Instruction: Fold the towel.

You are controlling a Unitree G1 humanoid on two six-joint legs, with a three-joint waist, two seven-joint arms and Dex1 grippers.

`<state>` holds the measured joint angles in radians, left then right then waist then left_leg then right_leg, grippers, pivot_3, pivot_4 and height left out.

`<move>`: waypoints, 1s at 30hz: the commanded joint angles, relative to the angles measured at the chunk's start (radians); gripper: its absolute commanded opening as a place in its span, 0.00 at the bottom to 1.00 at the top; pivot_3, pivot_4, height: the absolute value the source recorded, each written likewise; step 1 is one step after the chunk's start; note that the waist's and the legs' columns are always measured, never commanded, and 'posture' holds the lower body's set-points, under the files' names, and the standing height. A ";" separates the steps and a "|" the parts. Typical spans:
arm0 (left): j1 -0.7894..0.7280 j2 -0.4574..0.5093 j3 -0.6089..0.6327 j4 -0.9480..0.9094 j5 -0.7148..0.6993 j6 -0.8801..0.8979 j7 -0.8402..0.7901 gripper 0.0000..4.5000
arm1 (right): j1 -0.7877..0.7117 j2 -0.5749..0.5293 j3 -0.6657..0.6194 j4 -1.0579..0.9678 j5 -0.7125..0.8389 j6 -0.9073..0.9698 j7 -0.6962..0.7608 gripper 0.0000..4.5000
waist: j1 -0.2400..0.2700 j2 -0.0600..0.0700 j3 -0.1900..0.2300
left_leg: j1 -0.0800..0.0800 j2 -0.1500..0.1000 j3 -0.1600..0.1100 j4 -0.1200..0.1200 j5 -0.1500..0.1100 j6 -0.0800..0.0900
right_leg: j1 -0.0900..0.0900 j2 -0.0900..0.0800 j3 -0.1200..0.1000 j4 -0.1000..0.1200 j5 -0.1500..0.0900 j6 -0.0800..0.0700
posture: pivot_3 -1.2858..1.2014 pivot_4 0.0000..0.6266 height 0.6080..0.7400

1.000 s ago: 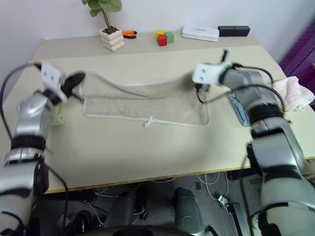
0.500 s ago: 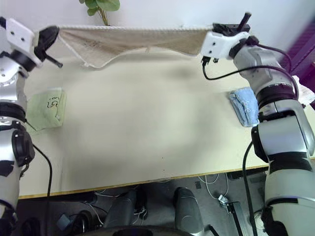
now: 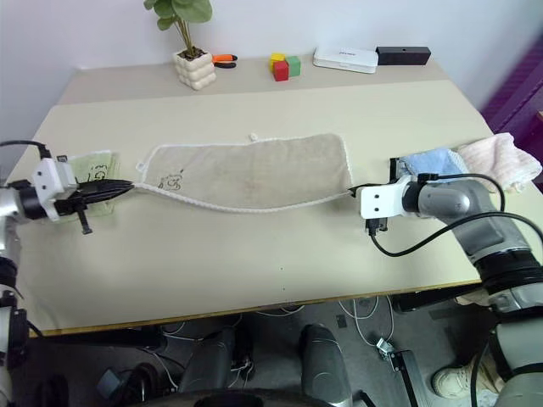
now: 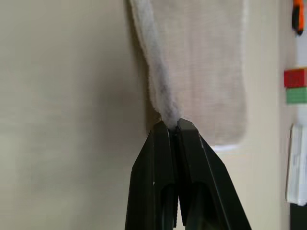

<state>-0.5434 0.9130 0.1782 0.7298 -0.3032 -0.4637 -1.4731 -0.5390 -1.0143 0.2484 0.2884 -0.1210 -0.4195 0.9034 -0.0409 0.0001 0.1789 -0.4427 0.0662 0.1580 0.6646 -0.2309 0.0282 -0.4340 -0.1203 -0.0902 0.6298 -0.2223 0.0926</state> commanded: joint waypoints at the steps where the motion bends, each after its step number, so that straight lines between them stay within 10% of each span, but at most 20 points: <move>1: 0.081 0.048 0.005 -0.130 -0.044 0.083 -0.065 0.00 | 0.052 -0.064 -0.057 -0.101 0.080 0.045 0.112 0.01 | 0.000 0.000 0.000 | 0.000 0.000 0.000 0.000 0.000 0.001 | 0.000 0.000 0.000 0.000 0.000 0.000 | 0.52 0.24 1.00; 17: 0.482 0.148 0.095 -0.479 -0.133 0.288 -0.123 0.00 | 0.332 -0.218 -0.216 -0.339 0.227 0.202 0.347 0.01 | 0.006 0.000 0.000 | -0.002 0.000 0.001 0.000 -0.003 -0.002 | -0.008 -0.002 0.000 -0.001 -0.001 -0.002 | 0.52 0.24 1.00; 30: 0.103 0.036 -0.018 -0.166 -0.016 0.167 -0.045 0.00 | -0.005 -0.071 -0.087 -0.111 0.012 0.099 0.302 0.01 | 0.023 0.000 0.000 | -0.003 -0.002 0.004 0.001 -0.001 0.000 | -0.006 0.000 0.000 0.000 0.000 -0.003 | 0.52 0.24 1.00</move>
<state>-0.4114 0.9488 0.1665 0.5153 -0.3426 -0.2624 -1.5234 -0.5077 -1.0927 0.1616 0.1422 -0.0785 -0.2960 1.2211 -0.0183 -0.0003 0.1789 -0.4461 0.0644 0.1621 0.6659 -0.2306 0.0260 -0.4394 -0.1206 -0.0898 0.6303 -0.2220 0.0911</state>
